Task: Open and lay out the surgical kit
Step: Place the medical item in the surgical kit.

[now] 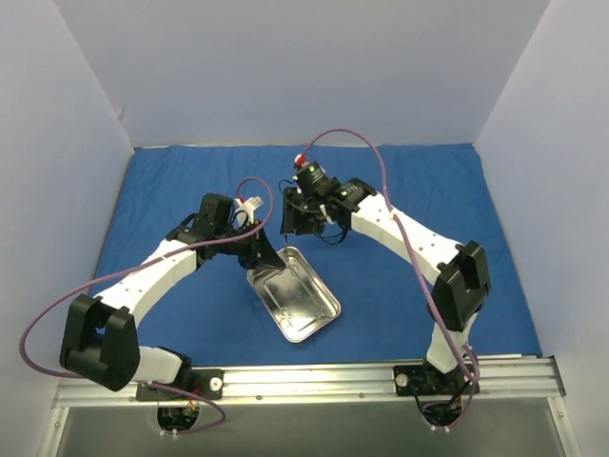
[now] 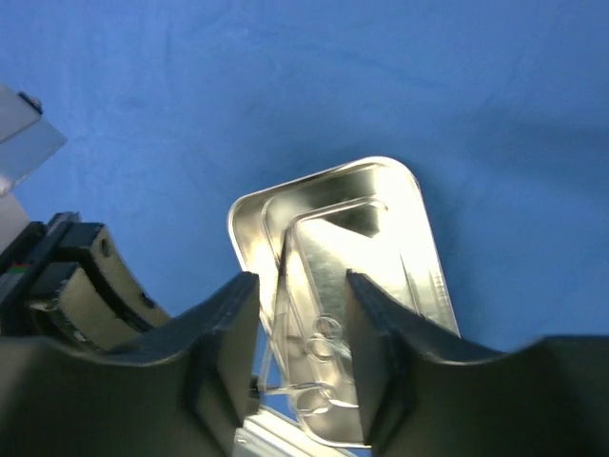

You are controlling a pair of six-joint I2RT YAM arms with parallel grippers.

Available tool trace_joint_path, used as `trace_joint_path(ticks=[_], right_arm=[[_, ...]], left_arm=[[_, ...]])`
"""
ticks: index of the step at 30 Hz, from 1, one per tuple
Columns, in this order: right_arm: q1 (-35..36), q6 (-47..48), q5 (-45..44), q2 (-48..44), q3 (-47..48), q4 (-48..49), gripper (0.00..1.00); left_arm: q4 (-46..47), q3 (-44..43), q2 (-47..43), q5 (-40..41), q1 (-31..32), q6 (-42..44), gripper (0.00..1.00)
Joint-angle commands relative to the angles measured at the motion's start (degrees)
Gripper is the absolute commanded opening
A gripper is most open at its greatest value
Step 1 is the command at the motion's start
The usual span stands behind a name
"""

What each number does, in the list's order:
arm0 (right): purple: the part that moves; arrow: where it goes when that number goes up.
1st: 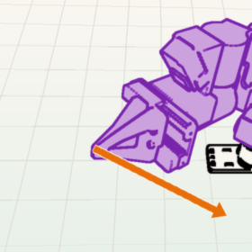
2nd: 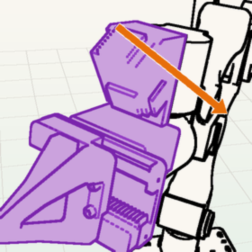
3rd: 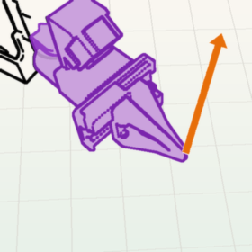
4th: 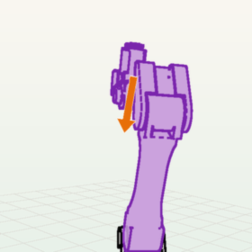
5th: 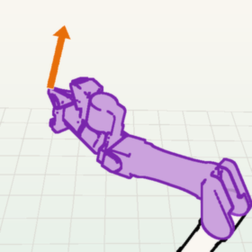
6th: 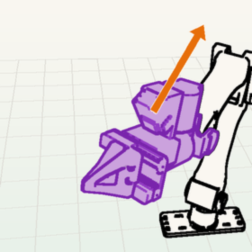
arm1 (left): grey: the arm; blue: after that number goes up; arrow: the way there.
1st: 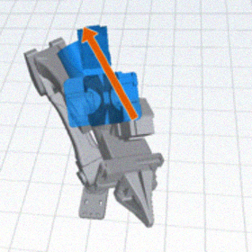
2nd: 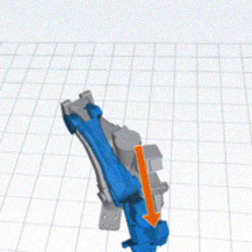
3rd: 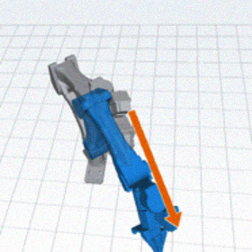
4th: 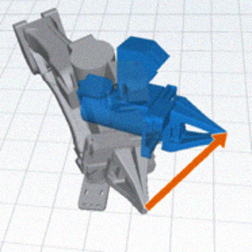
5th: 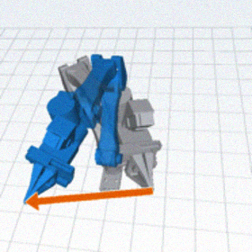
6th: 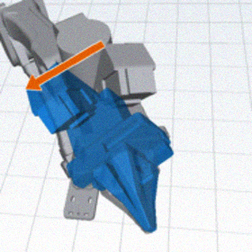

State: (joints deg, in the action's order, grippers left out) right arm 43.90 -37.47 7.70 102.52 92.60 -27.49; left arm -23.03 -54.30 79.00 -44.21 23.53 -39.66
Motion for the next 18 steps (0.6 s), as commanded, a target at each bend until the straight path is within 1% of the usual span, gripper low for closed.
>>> trace_joint_path(ticks=[1,3,6,10,11,12,13,14,15,16,17,18], right_arm=[[-3.19,7.84,0.64,-3.2,5.39,-5.55,0.42],[-4.43,11.62,5.55,-3.64,5.75,-6.35,0.53],[-5.75,15.23,13.19,-5.22,5.49,-6.09,0.6],[-6.02,15.94,19.45,-9.87,1.63,-3.72,0.63],[-6.28,15.33,20.76,-11.01,-1.86,-0.93,0.63],[-6.54,13.15,25.47,-13.72,-4.33,1.62,0.63],[-6.72,11.65,27.78,-15.06,-6.7,4.17,0.63],[-6.72,9.98,29.63,-16.37,-11.25,9.85,0.63],[-6.81,6.74,31.65,-18.82,-13.21,12.78,0.63],[-6.81,5.41,34.19,-19.89,-15.06,15.07,0.63],[-6.81,4.52,34.83,-20.77,-17.51,18.05,0.63],[-6.72,4.17,35.36,-22.0,-18.23,18.52,0.62]], left_arm=[[-2.02,-3.7,-3.76,-2.2,-0.15,1.95,0.02],[-2.02,-3.27,-5.51,-3.16,-0.24,2.65,0.02],[-2.73,-2.3,-7.97,-3.43,-0.24,3.36,0.02],[0.25,0.77,-12.02,-3.17,-0.33,0.56,0.02],[1.31,1.3,-12.81,-2.99,-0.33,-0.23,0.02],[4.19,1.91,-14.56,-3.08,-0.33,-2.42,0.02],[5.78,2.44,-15.19,-3.17,-0.41,-3.48,0.02],[7.28,3.32,-15.8,-3.6,-0.5,-4.45,0.02],[10.08,3.76,-16.68,-3.78,-0.68,-6.38,0.02],[11.24,3.94,-16.95,-3.96,-0.76,-7.09,0.02],[12.21,3.94,-17.13,-4.05,-0.77,-7.45,0.02],[12.22,3.77,-17.21,-4.31,-0.77,-7.71,0.02]])
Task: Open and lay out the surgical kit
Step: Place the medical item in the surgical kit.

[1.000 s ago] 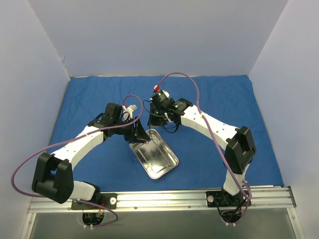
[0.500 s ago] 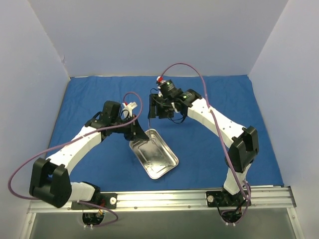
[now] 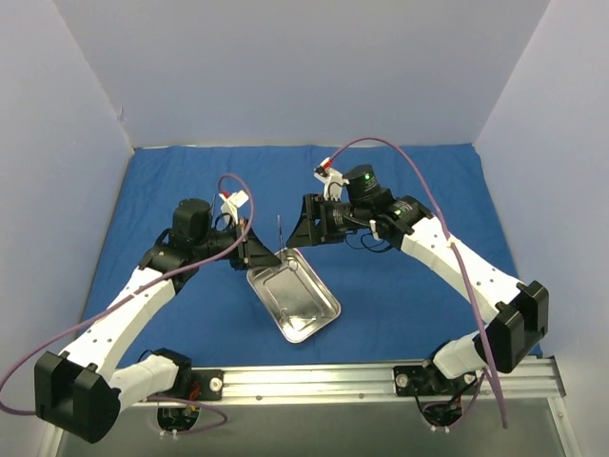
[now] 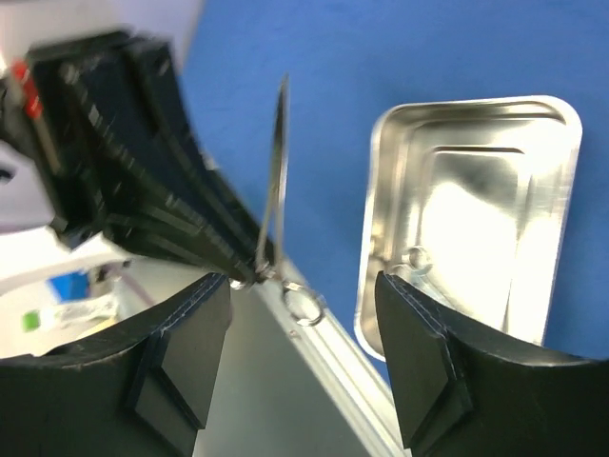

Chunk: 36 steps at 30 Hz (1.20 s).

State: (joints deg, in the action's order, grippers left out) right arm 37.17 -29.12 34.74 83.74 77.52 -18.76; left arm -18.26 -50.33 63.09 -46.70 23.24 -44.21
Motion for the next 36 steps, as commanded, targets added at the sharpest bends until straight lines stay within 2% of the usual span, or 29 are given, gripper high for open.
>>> trace_joint_path(ticks=[1,10,11,14,17,20,21,23,24,25,26,27,28,29,30,31,32,33,34,36], right_arm=[[-0.08,-4.27,9.89,-3.67,-3.68,10.06,0.62],[0.01,-2.87,12.54,-5.44,-6.32,8.92,0.61],[-0.08,-2.69,12.46,-5.43,-6.32,8.75,0.61],[-0.08,-2.52,12.81,-5.26,-6.76,9.01,0.6],[-0.16,-3.39,14.04,-5.0,-7.55,11.03,0.53],[-0.08,-3.92,15.44,-4.65,-8.43,12.7,0.3],[-0.16,-4.27,15.7,-4.73,-8.52,13.13,0.04],[-0.08,-4.01,15.88,-4.82,-8.61,13.4,0.0],[-0.08,-3.84,15.88,-4.99,-8.44,13.4,0.0],[-0.25,-2.96,15.1,-5.17,-8.26,12.01,0.0],[-0.43,-2.0,13.79,-5.17,-7.91,10.69,0.0],[-0.95,-0.86,13.6,-4.65,-6.86,9.03,0.0],[-1.22,2.29,13.25,-4.21,-6.16,4.4,0.0],[-1.48,4.23,11.94,-3.51,-5.19,1.39,0.0],[-1.57,5.99,11.93,-2.02,-3.7,-1.51,0.0],[-1.92,7.66,12.02,-1.4,-3.17,-6.06,0.0],[-1.92,10.38,12.1,-0.87,-2.81,-8.02,0.0],[-2.1,11.8,12.28,-0.25,-2.46,-10.04,0.0],[-2.01,12.94,12.11,-0.16,-1.94,-13.81,0.0],[-2.1,16.63,11.4,-0.07,-1.32,-17.52,0.0]], left_arm=[[7.62,-0.39,-1.56,-1.82,-0.57,-3.25,0.02],[17.47,1.98,-2.27,-4.89,-1.18,-9.84,0.02],[20.95,2.16,-2.36,-4.98,-1.27,-10.54,0.02],[22.21,2.69,-2.62,-5.6,-1.18,-11.87,0.02],[23.79,3.13,-2.8,-6.3,-1.27,-12.57,0.02],[24.85,3.65,-2.97,-6.39,-1.27,-13.45,0.02],[24.94,3.74,-2.89,-6.74,-1.27,-13.62,0.02],[25.03,4.09,-2.8,-6.74,-1.36,-13.63,0.02],[24.68,4.1,-2.54,-7.0,-1.53,-13.19,0.08],[23.55,3.92,-2.36,-7.26,-1.71,-12.32,0.17],[17.62,3.4,-2.36,-7.18,-2.06,-10.65,0.3],[12.95,1.48,-2.44,-5.61,-2.41,-5.68,0.52],[8.38,0.15,-2.71,-4.47,-3.63,-2.24,0.57],[-3.07,-1.86,-3.14,-2.45,-4.25,1.63,0.59],[-8.84,-7.19,-3.32,0.61,-4.61,10.72,0.62],[-14.29,-10.11,-3.5,8.04,-4.52,15.33,0.63],[-22.7,-13.01,-3.59,12.2,-4.18,18.94,0.63],[-25.57,-15.48,-4.46,16.51,-4.0,24.29,0.63],[-27.68,-19.16,-5.25,23.34,-3.74,26.17,0.61],[-30.51,-21.12,-7.18,26.91,-2.86,32.21,0.61]])
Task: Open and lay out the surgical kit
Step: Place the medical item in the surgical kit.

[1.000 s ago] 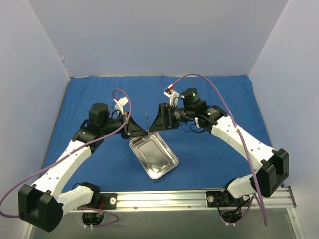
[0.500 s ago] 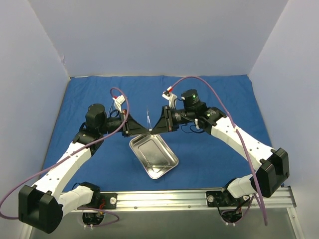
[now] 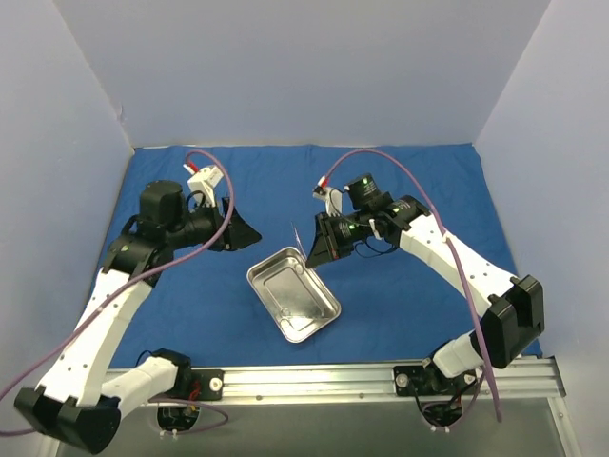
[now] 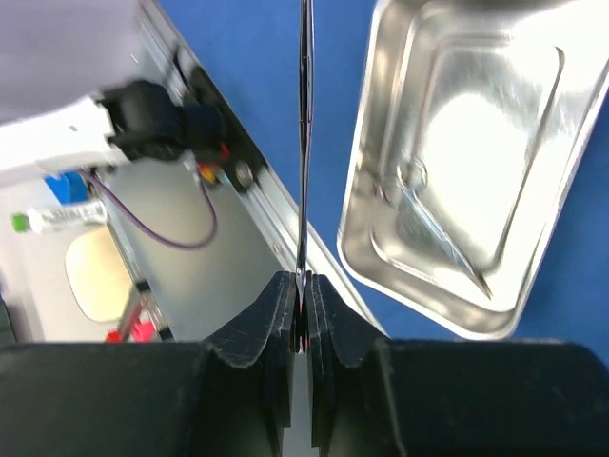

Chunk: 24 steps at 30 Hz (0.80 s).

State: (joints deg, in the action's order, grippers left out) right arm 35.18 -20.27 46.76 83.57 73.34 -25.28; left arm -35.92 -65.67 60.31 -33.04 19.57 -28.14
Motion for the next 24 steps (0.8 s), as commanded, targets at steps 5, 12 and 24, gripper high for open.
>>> trace_joint_path(ticks=[5,12,24], right_arm=[[0.94,5.78,1.13,-2.88,-0.03,-12.08,0.0],[6.38,1.65,5.44,-5.0,-1.27,-10.58,0.0],[12.89,-8.72,13.43,0.27,3.48,-9.18,0.0]], left_arm=[[-10.05,-4.03,-10.38,17.99,10.99,28.13,0.61],[-9.34,-3.24,-16.19,11.53,13.73,41.49,0.64],[-11.97,-7.19,-11.01,17.48,29.91,53.26,0.68]])
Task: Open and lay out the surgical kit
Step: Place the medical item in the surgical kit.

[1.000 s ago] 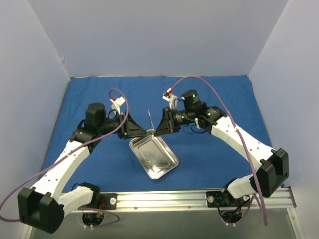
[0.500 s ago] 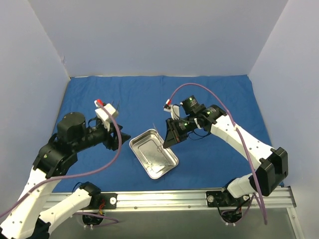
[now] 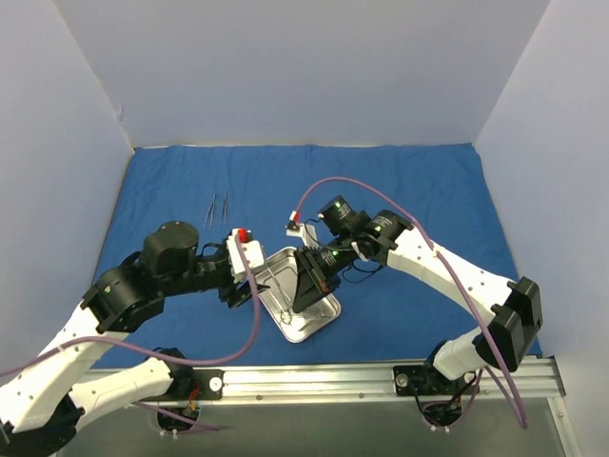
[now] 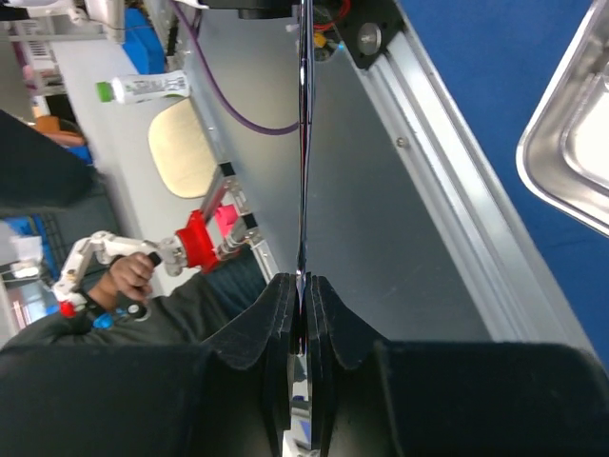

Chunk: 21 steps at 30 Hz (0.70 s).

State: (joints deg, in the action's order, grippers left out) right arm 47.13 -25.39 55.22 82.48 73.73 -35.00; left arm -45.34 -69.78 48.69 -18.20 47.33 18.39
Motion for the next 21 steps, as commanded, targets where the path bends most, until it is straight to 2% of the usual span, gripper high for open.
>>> trace_joint_path(ticks=[1,8,13,21], right_arm=[[1.29,-4.05,5.33,1.54,3.0,0.81,0.0],[7.09,-5.9,7.09,2.16,1.41,2.22,0.0],[10.52,-5.81,7.27,3.04,1.85,2.31,0.0],[11.49,-4.58,6.13,4.27,4.31,0.02,0.0]], left_arm=[[-3.25,-3.26,0.62,2.03,2.15,7.79,0.68],[-13.43,-3.35,-0.26,-0.88,4.7,15.53,0.68],[-17.06,-2.12,-1.93,0.97,11.1,15.27,0.68],[-19.61,0.08,-4.13,1.15,16.12,14.04,0.67]])
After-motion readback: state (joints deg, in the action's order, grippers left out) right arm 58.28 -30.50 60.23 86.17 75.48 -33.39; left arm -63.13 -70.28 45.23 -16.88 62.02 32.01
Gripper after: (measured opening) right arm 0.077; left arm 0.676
